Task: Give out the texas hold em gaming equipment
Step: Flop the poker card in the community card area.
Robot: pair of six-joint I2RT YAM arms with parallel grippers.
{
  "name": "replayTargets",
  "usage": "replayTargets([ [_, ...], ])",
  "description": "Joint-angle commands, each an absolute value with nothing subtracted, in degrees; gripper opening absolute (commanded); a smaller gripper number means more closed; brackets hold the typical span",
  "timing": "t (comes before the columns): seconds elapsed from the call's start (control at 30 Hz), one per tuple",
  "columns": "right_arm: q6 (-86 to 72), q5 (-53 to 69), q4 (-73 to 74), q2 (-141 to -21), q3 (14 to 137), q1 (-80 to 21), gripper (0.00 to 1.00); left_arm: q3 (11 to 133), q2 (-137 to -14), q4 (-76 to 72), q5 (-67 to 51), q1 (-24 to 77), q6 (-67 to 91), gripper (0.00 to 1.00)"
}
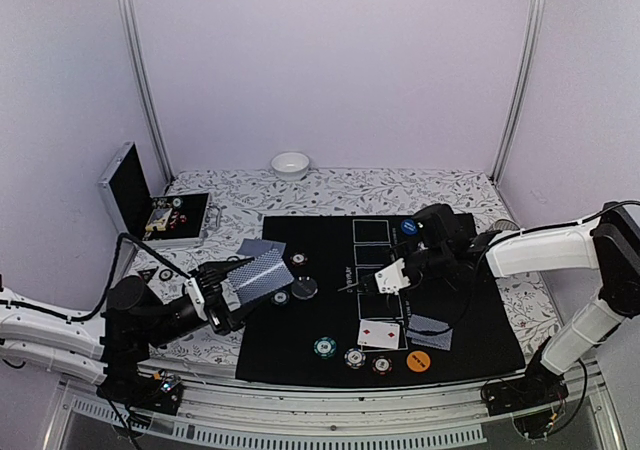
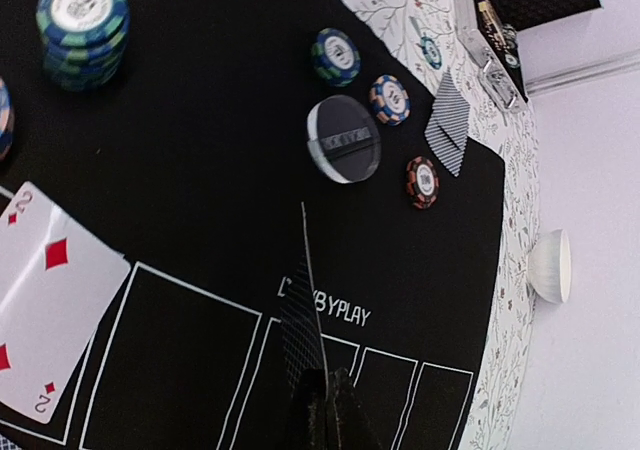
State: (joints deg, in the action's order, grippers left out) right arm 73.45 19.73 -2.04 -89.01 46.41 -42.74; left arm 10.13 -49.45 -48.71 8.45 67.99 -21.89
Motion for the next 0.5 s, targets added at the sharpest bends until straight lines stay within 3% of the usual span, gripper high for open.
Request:
replayTargets([
  [0.0, 86.0, 18.1, -4.7, -89.6, 42.4, -42.8, 0.02, 9.5, -49.4, -50.3, 8.5, 67.6, -21.9, 0.60],
  [0.47, 97.0, 12.7, 1.9, -89.3, 38.6, -44.6, 0.02, 10.4, -50.4, -50.3, 7.7, 67.2, -22.1, 0.60],
])
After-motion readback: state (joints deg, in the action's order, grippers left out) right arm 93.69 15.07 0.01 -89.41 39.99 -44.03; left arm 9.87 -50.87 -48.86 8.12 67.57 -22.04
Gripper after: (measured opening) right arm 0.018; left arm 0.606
